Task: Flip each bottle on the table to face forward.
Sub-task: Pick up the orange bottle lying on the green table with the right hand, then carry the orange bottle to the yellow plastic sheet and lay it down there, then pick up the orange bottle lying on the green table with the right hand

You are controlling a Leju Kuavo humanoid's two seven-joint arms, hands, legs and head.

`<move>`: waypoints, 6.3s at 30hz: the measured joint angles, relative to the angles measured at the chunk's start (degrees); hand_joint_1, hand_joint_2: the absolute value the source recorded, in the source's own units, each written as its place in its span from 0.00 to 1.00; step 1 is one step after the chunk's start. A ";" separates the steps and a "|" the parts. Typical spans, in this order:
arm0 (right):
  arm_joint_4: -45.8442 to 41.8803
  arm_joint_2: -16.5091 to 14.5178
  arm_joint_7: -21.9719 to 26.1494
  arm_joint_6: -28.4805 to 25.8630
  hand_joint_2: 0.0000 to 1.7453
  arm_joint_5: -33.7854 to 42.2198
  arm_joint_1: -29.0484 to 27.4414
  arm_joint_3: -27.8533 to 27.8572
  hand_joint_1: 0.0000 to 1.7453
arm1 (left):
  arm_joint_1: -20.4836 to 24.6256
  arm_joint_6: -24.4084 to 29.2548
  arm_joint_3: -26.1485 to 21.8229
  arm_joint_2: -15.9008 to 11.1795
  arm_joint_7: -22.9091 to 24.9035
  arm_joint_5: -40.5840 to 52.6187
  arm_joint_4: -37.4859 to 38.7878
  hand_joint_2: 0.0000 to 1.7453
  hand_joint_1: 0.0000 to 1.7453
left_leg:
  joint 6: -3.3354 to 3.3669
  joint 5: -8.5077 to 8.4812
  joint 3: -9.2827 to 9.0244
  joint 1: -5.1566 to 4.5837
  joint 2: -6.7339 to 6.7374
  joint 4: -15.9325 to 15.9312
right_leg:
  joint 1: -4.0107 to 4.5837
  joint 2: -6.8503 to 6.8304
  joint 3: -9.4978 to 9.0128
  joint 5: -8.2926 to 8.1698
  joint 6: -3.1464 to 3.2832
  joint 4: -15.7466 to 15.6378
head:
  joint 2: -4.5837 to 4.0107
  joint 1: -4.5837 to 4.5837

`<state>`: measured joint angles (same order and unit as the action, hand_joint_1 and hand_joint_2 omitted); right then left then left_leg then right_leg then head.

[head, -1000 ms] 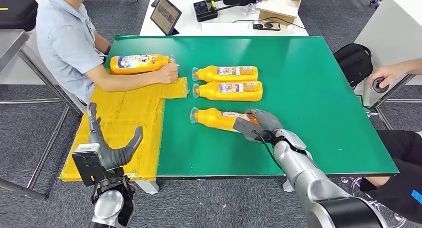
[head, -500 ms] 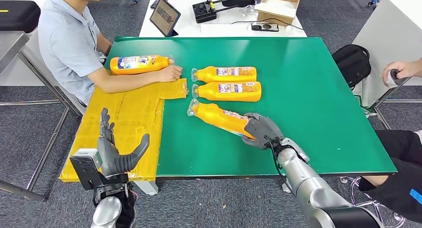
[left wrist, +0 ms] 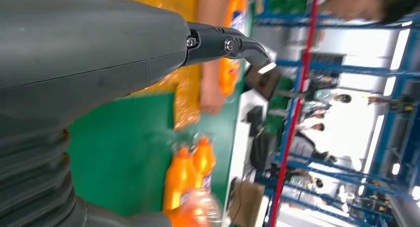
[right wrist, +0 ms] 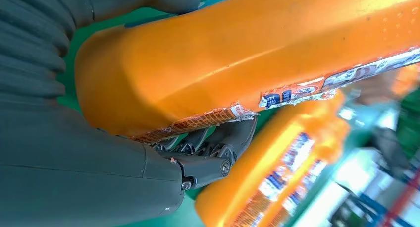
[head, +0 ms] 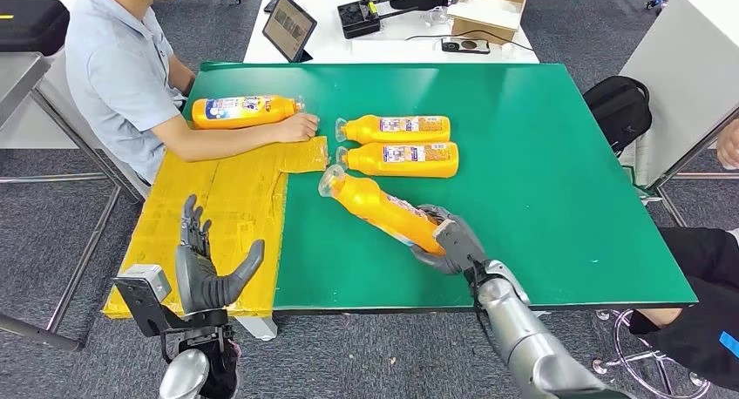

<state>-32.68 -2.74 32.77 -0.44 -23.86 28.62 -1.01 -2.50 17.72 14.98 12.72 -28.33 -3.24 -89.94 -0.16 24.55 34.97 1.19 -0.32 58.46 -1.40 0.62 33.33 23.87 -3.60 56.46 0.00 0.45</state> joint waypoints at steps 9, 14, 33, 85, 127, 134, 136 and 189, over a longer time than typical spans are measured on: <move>-14.89 -2.85 1.78 -1.91 1.00 6.44 -7.13 -2.04 1.00 | -3.57 -5.41 3.27 -0.15 3.38 -5.65 1.32 1.00 0.00 | 0.01 0.00 0.49 -0.01 -0.10 0.00 | -0.03 -0.05 0.46 0.00 -0.01 -0.01 | 0.00 0.01; -23.86 -4.27 3.50 -5.47 1.00 6.17 -11.07 -5.99 1.00 | -4.50 -8.56 6.65 -0.64 3.40 -7.88 2.16 1.00 0.00 | 0.00 0.00 0.56 0.00 -0.10 0.00 | -0.01 -0.05 0.57 0.01 -0.01 0.00 | 0.00 0.00; -24.83 -11.04 5.28 -11.21 1.00 4.50 -13.50 -26.41 1.00 | -3.75 -10.69 12.49 -2.45 0.24 -8.23 1.20 1.00 0.00 | 0.00 0.00 0.61 0.02 -0.10 -0.01 | 0.01 -0.05 0.61 0.03 0.02 0.00 | 0.00 0.00; -43.42 -2.16 5.31 -28.56 0.00 10.49 -35.38 -27.12 0.00 | -6.69 -5.57 -7.96 -8.09 1.49 6.99 -2.92 1.00 1.00 | -0.02 0.04 0.69 0.02 0.00 -0.02 | 0.01 -0.02 0.75 0.06 0.04 -0.02 | 0.00 -0.01; -49.13 -3.52 5.31 -15.61 0.00 11.27 -36.41 -19.72 0.00 | 30.47 -8.58 3.28 -11.64 12.69 58.39 45.87 1.00 0.06 | 0.03 -0.18 0.60 0.03 -0.06 -0.02 | 0.02 -0.10 0.61 -0.12 0.17 0.01 | 0.00 -0.01; -48.42 -3.65 5.31 -15.44 0.00 11.15 -36.24 -19.52 0.00 | 31.41 -9.04 3.46 -11.36 13.96 58.51 47.37 1.00 0.00 | 0.03 -0.18 0.59 0.03 -0.05 -0.02 | 0.03 -0.10 0.61 -0.11 0.17 0.00 | 0.00 -0.01; -48.20 -3.76 5.31 -15.14 0.00 10.97 -36.20 -19.38 0.00 | 32.06 -10.07 3.57 -11.10 15.35 58.48 48.29 1.00 0.00 | 0.04 -0.19 0.59 0.03 -0.06 -0.02 | 0.02 -0.10 0.59 -0.11 0.17 0.00 | 0.00 -0.01; -25.72 6.95 -12.68 -35.27 1.00 -31.71 -19.96 -6.04 0.00 | 0.97 1.38 -3.24 -5.57 -4.67 7.53 -9.15 1.00 0.00 | 0.08 -0.20 0.79 0.00 -0.19 -0.01 | -0.01 -0.22 0.68 -0.12 0.10 -0.02 | 0.00 -0.01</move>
<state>-58.41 4.21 20.09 -35.70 -55.57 8.66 -7.05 -1.52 19.10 11.74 7.15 -32.99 4.29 -99.09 -0.08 24.36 35.76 1.19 -0.51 58.45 -1.41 0.39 34.01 23.75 -3.50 56.44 0.00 0.44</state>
